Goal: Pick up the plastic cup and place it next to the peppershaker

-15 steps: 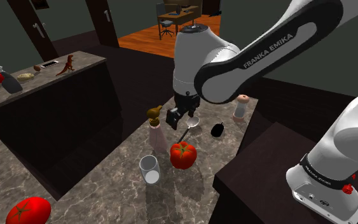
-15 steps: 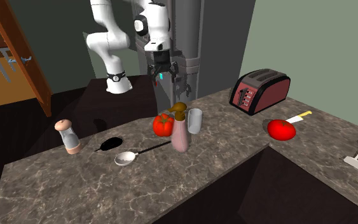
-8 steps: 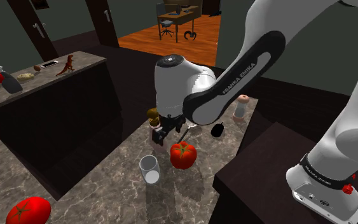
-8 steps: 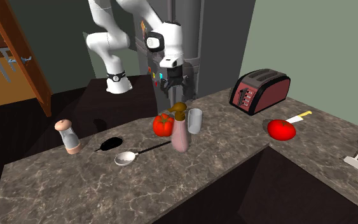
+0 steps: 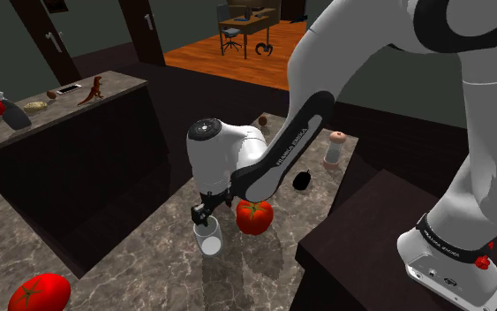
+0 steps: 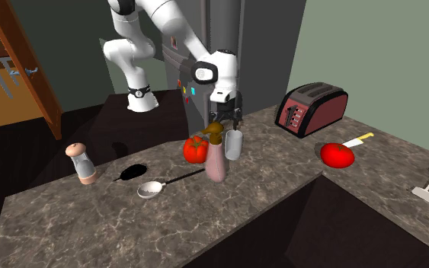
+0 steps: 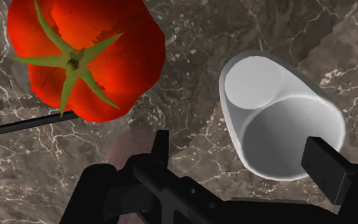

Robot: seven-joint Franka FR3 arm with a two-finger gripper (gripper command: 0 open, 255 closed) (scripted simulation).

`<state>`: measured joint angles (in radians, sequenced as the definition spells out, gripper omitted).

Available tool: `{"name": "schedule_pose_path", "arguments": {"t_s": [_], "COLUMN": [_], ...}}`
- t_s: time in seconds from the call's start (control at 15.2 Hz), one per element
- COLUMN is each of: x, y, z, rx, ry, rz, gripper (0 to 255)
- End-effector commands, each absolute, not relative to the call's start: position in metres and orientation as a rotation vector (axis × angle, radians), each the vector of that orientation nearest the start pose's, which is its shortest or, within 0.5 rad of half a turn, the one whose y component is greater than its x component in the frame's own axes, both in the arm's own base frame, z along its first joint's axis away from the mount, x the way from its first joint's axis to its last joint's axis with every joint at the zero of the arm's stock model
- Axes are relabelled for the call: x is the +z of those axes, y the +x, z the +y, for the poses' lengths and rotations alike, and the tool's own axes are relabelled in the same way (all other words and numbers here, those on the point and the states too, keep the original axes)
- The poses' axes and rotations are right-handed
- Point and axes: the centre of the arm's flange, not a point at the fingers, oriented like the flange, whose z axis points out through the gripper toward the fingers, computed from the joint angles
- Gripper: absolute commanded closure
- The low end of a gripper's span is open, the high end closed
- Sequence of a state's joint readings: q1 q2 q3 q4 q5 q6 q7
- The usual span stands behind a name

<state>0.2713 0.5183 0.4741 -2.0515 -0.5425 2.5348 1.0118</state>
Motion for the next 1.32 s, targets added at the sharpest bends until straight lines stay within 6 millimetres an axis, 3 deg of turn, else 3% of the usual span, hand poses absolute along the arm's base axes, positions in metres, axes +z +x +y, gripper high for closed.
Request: {"name": "schedule_pose_path", "arguments": {"t_s": [0.0,0.46,0.99,1.06,1.25], "x": [0.198,0.158,0.158,0.158,0.158], "y": [0.437,0.441,0.441,0.441,0.441], "z": [0.416,0.415,0.415,0.415,0.415], "rx": [-0.168,-0.168,-0.168,-0.168,-0.168], "ry": [-3.146,-3.146,-3.146,-3.146,-3.146], "rz": [-0.182,-0.182,-0.182,-0.182,-0.182], "gripper": [0,0,0,255,255]}}
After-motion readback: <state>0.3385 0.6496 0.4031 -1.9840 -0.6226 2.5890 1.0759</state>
